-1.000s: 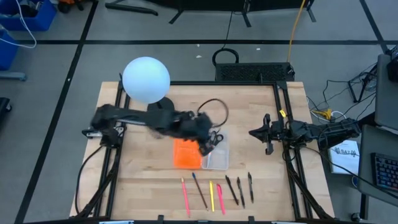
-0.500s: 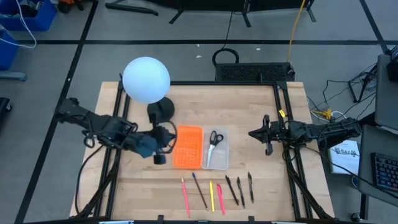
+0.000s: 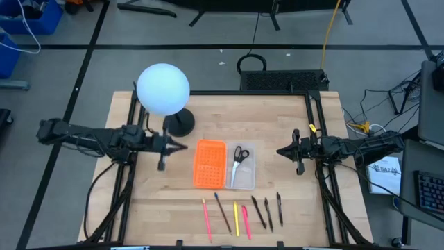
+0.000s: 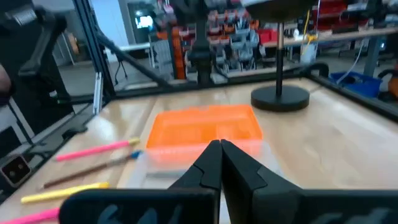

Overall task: Pick & place school supplies into a supply box
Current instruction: Put the right black pen into the orange supply box

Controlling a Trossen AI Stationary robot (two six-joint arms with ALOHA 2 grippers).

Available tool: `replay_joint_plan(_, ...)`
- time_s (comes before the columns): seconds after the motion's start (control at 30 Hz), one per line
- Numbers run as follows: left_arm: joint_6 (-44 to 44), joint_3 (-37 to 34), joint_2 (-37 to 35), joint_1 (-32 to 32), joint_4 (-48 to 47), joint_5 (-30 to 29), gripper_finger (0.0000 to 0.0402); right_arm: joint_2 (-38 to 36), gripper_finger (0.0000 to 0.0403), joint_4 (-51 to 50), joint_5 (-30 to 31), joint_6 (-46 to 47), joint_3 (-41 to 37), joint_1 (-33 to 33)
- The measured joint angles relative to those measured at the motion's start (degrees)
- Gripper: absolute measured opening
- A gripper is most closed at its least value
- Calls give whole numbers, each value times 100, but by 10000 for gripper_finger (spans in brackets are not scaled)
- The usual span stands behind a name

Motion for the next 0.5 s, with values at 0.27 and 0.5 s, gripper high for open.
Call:
replay_joint_plan(0.27,-494,-1083,-591,545,289,394,3,12,0,34,26,-339,0,0)
replay_joint_plan(0.5,-575,-1871,-654,825,1230,436,3,12,0,56,29,-436,0,0)
